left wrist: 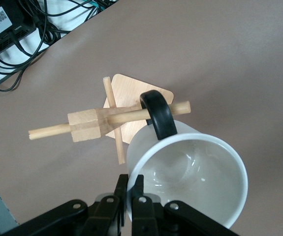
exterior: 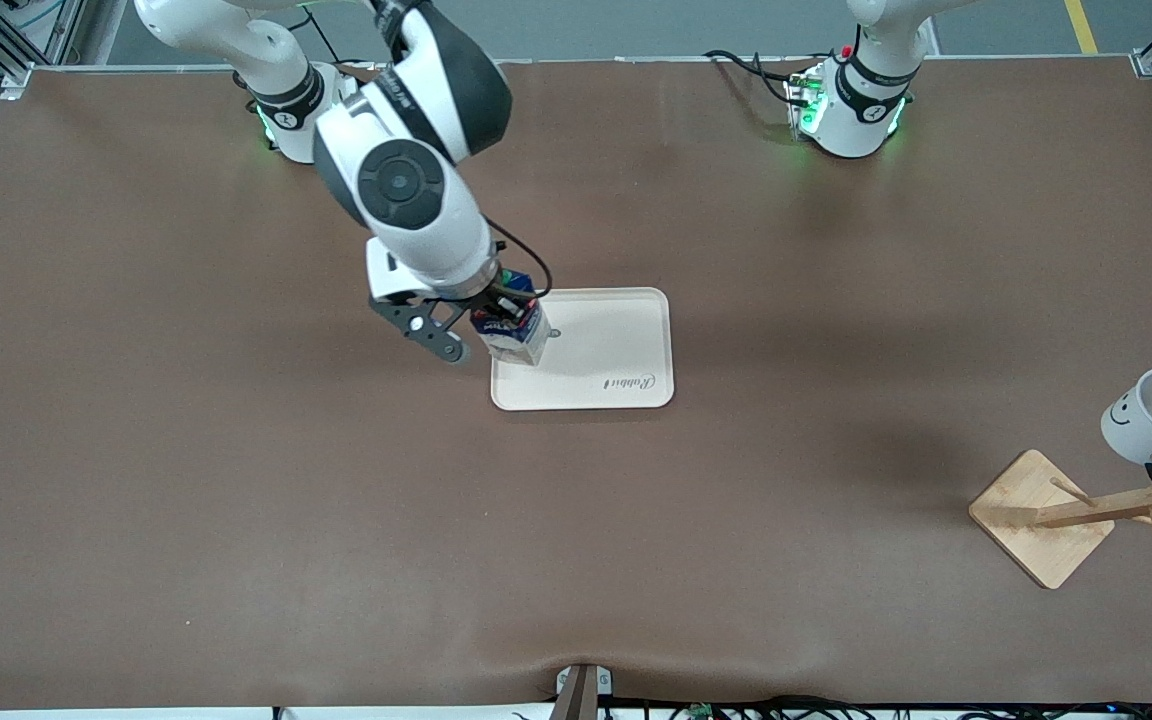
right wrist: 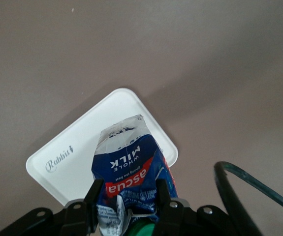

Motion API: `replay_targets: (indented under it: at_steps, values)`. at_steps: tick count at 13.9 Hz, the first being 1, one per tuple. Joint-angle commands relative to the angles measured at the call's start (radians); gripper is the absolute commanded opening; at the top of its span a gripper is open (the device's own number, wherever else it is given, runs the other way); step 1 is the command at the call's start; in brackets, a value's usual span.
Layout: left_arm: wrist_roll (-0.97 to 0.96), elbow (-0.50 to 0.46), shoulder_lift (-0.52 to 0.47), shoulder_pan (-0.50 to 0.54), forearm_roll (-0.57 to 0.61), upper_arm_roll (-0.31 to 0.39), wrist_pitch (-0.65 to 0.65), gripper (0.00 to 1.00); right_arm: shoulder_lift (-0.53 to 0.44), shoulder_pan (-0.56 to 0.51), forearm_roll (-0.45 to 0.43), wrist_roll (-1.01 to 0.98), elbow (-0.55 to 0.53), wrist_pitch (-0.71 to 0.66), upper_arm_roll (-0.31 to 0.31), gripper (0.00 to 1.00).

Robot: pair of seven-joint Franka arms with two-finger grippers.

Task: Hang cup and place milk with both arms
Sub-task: 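Lift the milk carton off the tray with the right gripper and carry it aside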

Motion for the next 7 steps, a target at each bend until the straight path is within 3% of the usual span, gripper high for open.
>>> replay_targets:
  at_steps: [1, 2, 5, 7]
  values:
    - [0.012, 0.029, 0.013, -0.004, 0.014, 0.002, -0.002, 0.89, -0.051, -0.105, -0.017, -0.032, -0.010, -0.099, 0.013, 0.00]
    - [0.015, 0.027, 0.012, -0.003, 0.009, 0.001, -0.002, 1.00, -0.070, -0.148, -0.017, -0.079, -0.023, -0.107, 0.013, 0.00]
    - [0.005, 0.027, -0.002, -0.015, 0.009, -0.005, -0.020, 1.00, -0.117, -0.283, -0.029, -0.331, -0.071, -0.179, 0.010, 0.00]
    - [-0.067, 0.027, -0.016, -0.020, 0.005, -0.013, -0.078, 1.00, -0.156, -0.358, -0.105, -0.420, -0.126, -0.184, 0.010, 0.00]
